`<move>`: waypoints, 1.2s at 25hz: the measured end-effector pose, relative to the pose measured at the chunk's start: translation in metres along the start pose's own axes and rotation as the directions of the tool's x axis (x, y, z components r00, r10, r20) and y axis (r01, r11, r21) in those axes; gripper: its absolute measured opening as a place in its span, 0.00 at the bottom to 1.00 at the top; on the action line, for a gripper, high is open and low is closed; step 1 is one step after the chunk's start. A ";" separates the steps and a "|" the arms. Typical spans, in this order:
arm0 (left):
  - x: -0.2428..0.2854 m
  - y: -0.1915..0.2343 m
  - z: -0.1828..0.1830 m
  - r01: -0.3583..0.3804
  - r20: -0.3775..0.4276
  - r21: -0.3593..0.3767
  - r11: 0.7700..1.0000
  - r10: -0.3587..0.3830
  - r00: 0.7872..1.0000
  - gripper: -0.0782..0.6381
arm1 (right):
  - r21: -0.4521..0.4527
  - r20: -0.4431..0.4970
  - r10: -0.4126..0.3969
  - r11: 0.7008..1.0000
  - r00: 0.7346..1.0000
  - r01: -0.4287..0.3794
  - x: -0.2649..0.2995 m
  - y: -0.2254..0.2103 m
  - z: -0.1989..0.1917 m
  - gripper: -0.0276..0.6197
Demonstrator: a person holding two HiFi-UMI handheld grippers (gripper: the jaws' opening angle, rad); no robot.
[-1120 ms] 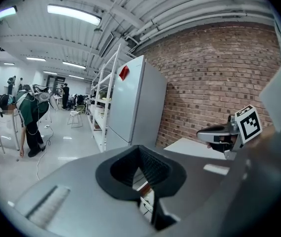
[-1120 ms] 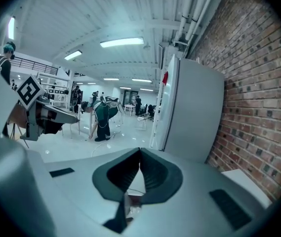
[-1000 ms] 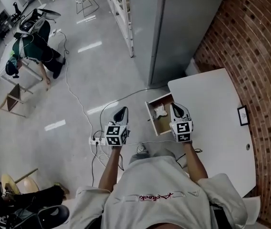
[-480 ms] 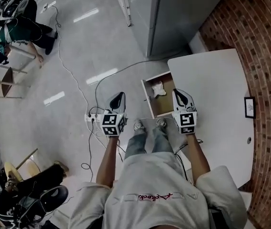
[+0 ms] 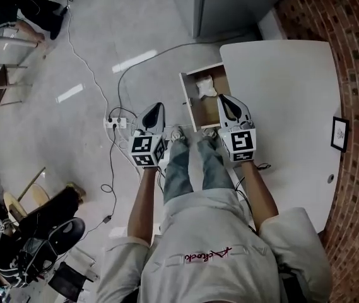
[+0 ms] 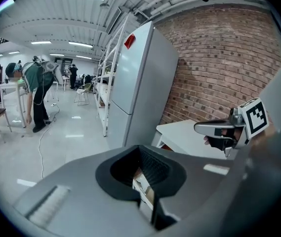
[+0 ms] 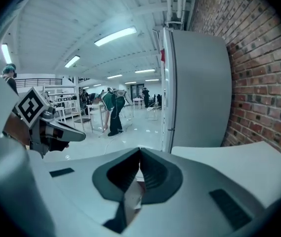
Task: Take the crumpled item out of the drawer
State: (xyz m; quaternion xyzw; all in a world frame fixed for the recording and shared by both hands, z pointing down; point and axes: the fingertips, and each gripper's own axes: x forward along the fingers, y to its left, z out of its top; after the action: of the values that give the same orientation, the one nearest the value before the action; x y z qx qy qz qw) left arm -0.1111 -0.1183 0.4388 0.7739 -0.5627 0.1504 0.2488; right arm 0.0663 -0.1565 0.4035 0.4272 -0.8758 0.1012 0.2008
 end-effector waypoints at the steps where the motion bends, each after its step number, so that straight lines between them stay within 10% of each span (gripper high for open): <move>1: 0.001 -0.002 -0.010 0.003 -0.013 -0.007 1.000 -0.003 1.000 0.12 | 0.007 -0.005 0.008 1.000 1.000 -0.007 0.002 0.003 -0.006 0.06; 30: 0.041 0.017 -0.216 0.069 -0.152 -0.165 0.984 -0.094 0.984 0.12 | 0.037 -0.300 0.034 0.999 0.953 -0.024 0.078 0.068 -0.233 0.06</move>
State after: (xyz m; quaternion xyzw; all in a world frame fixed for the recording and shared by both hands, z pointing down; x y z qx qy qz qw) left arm -0.1041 -0.0350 0.6430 0.7595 -0.5190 0.1558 0.3600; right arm 0.0314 -0.0882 0.6467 0.3971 -0.8395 0.1825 0.3229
